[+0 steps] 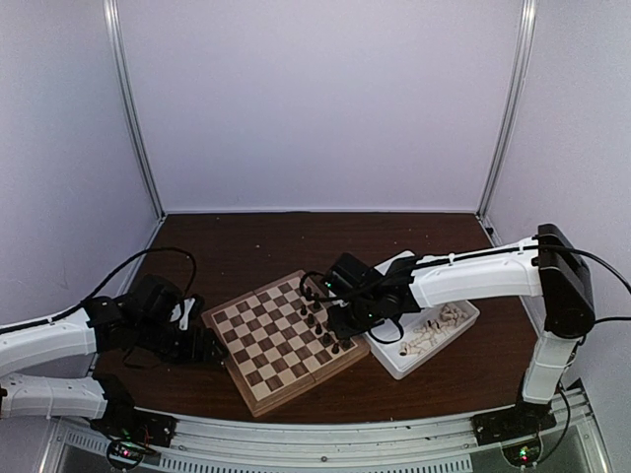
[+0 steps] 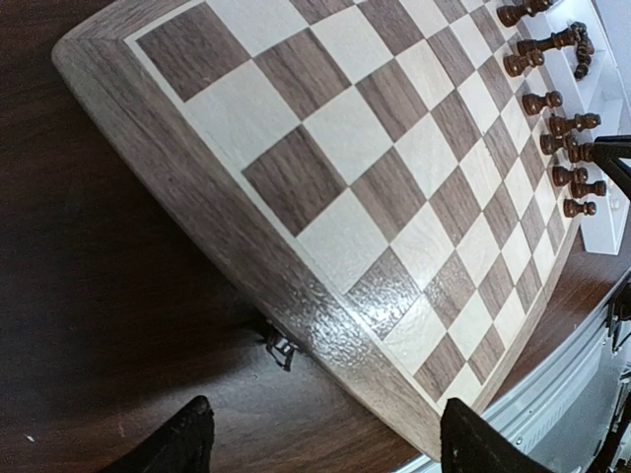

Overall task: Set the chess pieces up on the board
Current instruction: Place the chess piece on the chessboard.

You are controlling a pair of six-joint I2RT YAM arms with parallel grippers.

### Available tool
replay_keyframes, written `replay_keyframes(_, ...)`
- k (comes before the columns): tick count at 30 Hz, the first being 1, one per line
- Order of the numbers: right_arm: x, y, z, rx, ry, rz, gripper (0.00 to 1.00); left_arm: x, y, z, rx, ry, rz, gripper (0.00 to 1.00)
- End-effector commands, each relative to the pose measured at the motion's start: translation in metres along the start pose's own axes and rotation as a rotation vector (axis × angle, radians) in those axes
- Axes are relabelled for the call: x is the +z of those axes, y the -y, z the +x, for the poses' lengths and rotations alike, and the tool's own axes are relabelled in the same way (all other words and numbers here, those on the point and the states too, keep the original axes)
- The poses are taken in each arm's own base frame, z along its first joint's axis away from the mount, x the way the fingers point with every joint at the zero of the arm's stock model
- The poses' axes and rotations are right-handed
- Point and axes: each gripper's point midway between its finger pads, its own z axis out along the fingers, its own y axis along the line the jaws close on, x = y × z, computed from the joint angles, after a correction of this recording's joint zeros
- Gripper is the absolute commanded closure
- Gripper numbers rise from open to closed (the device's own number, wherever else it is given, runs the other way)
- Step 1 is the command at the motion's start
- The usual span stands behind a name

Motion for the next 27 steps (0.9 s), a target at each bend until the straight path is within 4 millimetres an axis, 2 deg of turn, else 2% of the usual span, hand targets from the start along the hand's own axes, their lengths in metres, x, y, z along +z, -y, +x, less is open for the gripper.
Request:
replay_keyframes(1,0.0068,0.0033,0.0028,-0.009,-0.005,0.01,0.92,-0.0042,0.0137,-0.0165,0.021,0.048,0.043,0.21)
replay_keyframes(27,0.0101,0.0015,0.003,-0.013,-0.013,0.002,0.86,-0.0045,0.0133,-0.0153,0.022,0.045,0.045,0.21)
